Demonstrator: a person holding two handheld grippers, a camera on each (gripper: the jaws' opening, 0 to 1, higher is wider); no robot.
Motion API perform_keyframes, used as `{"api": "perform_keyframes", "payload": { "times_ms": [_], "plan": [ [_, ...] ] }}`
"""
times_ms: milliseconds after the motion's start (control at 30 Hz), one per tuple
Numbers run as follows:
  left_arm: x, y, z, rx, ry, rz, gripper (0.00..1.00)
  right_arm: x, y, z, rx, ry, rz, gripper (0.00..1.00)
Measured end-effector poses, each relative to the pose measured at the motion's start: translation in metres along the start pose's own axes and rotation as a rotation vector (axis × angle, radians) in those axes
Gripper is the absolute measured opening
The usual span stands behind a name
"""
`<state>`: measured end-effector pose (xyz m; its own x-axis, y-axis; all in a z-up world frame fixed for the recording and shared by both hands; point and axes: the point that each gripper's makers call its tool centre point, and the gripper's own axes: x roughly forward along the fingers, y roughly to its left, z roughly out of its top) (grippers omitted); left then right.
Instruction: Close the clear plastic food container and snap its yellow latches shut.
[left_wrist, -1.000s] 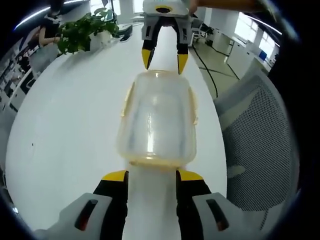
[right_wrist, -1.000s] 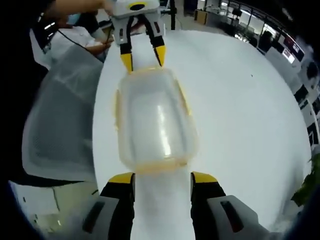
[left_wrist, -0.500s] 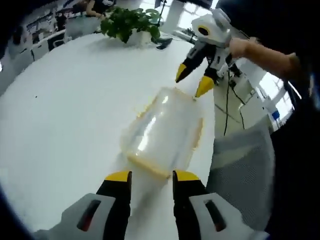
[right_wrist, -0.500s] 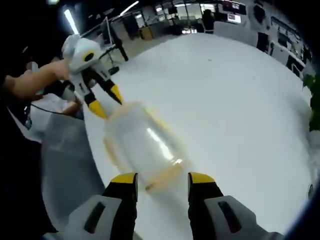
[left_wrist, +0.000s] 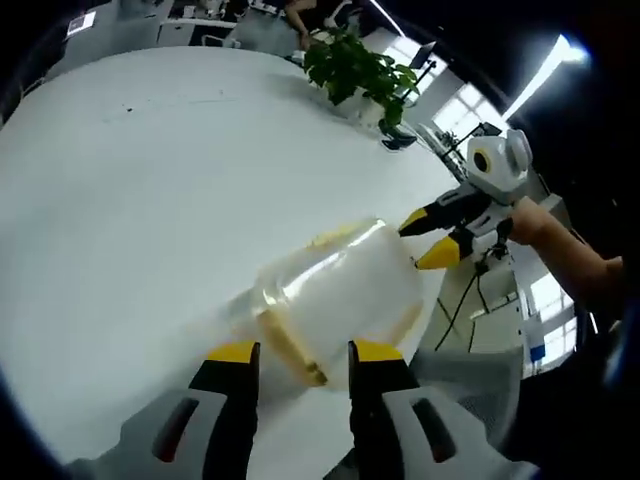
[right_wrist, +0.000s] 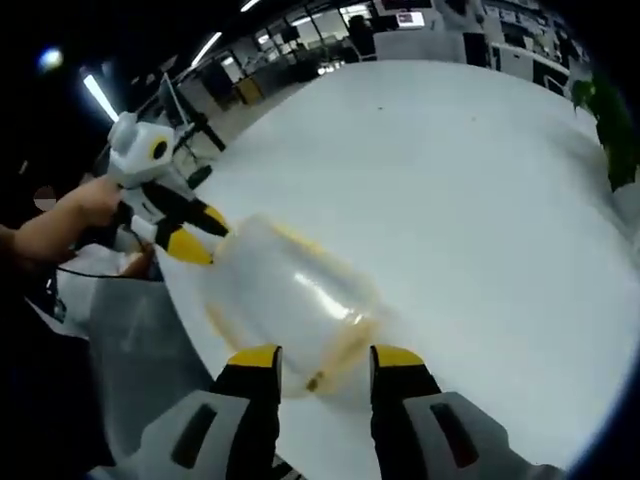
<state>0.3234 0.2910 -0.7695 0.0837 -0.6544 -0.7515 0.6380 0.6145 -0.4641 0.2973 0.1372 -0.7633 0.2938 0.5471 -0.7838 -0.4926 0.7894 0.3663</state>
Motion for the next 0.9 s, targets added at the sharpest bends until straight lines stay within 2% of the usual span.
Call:
{"api": "perform_keyframes", "payload": {
  "times_ms": [167,333,700,900],
  "plan": [
    [0.0045,0.0015,-0.0025,-0.019,-0.007,0.021,0.32,0.0038,0.0005,-0.0043,0.009,0.011,-0.006,0.29],
    [0.0076,-0.0037,-0.0011,-0.023,-0.027,0.023,0.31,0.0063,0.0004,-0.0080,-0.001,0.015,-0.007,0.31],
    [0.0075,-0.0040,-0.0018,-0.029,-0.021,0.030,0.29,0.0065,0.0012,-0.0090,0.002,0.034,-0.002,0.28],
    [0.0090,-0.0033,0.0009,-0.065,-0.023,0.041,0.28,0.0061,0.0002,-0.0085,0.014,0.028,-0.010,0.26]
  ]
}}
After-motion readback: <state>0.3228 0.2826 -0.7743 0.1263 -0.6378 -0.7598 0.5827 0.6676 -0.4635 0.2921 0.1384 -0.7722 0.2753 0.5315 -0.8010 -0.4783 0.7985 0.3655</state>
